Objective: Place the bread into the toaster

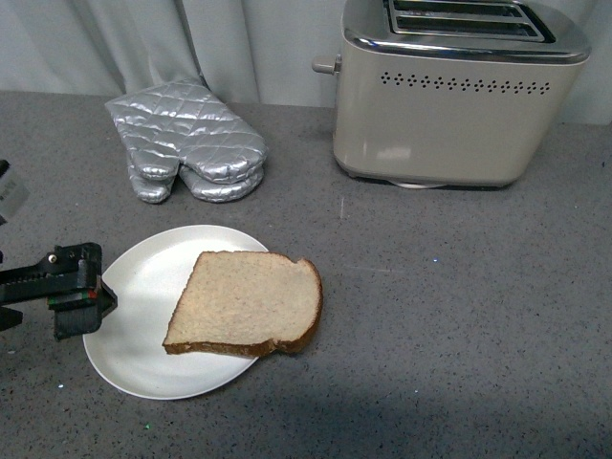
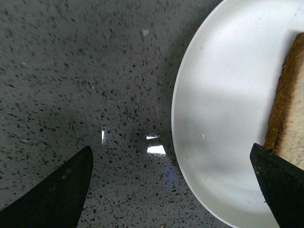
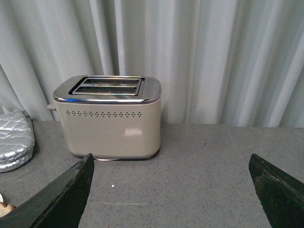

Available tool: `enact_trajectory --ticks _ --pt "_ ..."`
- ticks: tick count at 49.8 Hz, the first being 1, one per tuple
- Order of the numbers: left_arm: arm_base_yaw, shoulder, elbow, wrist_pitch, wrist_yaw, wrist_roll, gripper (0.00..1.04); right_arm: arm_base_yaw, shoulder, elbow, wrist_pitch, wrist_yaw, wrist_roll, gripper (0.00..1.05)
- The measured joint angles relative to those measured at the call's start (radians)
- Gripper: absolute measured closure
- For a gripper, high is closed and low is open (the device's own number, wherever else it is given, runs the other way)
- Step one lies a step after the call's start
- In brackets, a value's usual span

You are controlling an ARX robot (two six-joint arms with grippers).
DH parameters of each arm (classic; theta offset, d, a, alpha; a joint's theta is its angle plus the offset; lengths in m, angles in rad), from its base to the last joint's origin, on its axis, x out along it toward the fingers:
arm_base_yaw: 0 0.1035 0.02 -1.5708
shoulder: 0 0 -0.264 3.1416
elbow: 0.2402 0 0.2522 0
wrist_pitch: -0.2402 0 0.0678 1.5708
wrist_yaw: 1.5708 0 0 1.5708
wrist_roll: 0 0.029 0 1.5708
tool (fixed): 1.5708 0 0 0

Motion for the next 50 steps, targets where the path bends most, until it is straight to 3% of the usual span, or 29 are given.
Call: enact_trajectory --ticks 12,17,24,44,50 --pt "-0.014 0.105 0.057 -0.007 0.009 -0.005 0.07 0.000 0.000 0.000 0.000 0.000 0.000 0.10" --pt "-0.016 0.132 0.078 -0.011 0.008 -0.009 0.19 0.000 0.000 0.000 0.000 0.000 0.000 0.10" --pt "-0.020 0.161 0.106 -0.017 0.018 -0.043 0.47 0.000 0.000 0.000 0.000 0.000 0.000 0.10" --pt "-0.020 0.165 0.109 -0.039 0.064 -0.097 0.99 0.000 0.000 0.000 0.000 0.000 0.000 0.10" --pt "-0.015 0.145 0.106 -0.042 0.103 -0.128 1.02 0.000 0.000 0.000 0.000 0.000 0.000 0.10"
